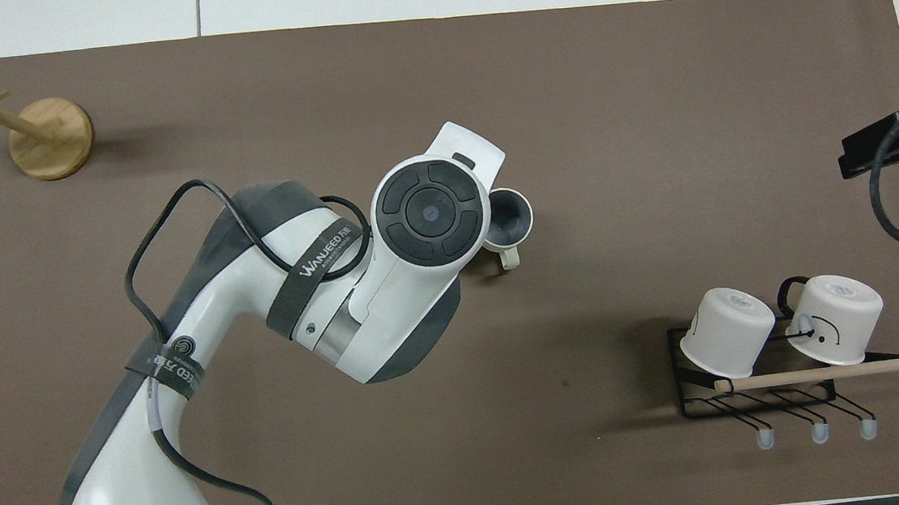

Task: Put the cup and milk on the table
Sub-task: 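Lower the milk carton beside the mug and open the left gripper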

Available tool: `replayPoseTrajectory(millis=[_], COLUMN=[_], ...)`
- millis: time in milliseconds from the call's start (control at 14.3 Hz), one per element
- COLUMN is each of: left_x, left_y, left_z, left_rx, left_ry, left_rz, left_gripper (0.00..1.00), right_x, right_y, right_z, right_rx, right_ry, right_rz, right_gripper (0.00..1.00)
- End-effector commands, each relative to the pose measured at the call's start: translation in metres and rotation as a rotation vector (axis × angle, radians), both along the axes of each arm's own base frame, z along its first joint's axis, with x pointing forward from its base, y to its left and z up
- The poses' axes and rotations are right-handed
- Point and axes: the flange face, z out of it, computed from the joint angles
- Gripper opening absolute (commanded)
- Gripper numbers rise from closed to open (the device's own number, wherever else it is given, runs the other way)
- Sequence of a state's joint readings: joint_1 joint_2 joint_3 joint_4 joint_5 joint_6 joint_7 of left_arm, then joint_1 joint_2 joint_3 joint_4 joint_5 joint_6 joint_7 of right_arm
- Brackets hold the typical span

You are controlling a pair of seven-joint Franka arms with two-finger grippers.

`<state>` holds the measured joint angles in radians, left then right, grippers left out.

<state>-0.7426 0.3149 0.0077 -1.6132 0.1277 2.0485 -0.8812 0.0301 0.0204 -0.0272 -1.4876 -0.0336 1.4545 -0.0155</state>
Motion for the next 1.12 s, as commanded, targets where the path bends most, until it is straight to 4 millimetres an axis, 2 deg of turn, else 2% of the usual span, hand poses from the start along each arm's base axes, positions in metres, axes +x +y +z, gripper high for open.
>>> replayPoseTrajectory(millis=[0, 70, 210, 419, 559, 839, 978, 1048], left_x=[0.003, 0.004, 0.000, -0.008, -0.006, 0.027, 0.039, 0.041], left_y=[0.000, -0.001, 0.000, 0.013, 0.034, 0.130, 0.188, 0.210], left_z=[0.002, 0.004, 0.014, 0.057, 0.077, 0.101, 0.104, 0.105], left_rx=[0.007, 0.004, 0.000, -0.031, -0.026, -0.054, -0.044, -0.033], left_ry=[-0.029, -0.030, -0.032, -0.051, -0.051, -0.015, 0.023, 0.038], left_rz=[0.005, 0.006, 0.006, 0.021, 0.038, 0.034, -0.022, -0.039], left_gripper=[0.95, 1.00, 1.00, 1.00, 1.00, 1.00, 1.00, 1.00], right_x=[0.000, -0.002, -0.004, -0.005, -0.005, -0.005, -0.005, -0.005], right_y=[-0.001, -0.003, -0.011, -0.011, -0.010, -0.011, -0.010, -0.010], right_z=[-0.001, -0.007, -0.008, -0.009, -0.009, -0.009, -0.009, -0.009], right_rx=[-0.011, -0.007, -0.001, -0.001, -0.001, -0.001, -0.001, -0.001], right_ry=[0.003, 0.013, 0.016, 0.024, 0.024, 0.024, 0.023, 0.024], right_rz=[0.024, 0.015, 0.003, 0.003, 0.006, 0.003, 0.004, 0.004], right_gripper=[1.00, 1.00, 1.00, 1.00, 1.00, 1.00, 1.00, 1.00])
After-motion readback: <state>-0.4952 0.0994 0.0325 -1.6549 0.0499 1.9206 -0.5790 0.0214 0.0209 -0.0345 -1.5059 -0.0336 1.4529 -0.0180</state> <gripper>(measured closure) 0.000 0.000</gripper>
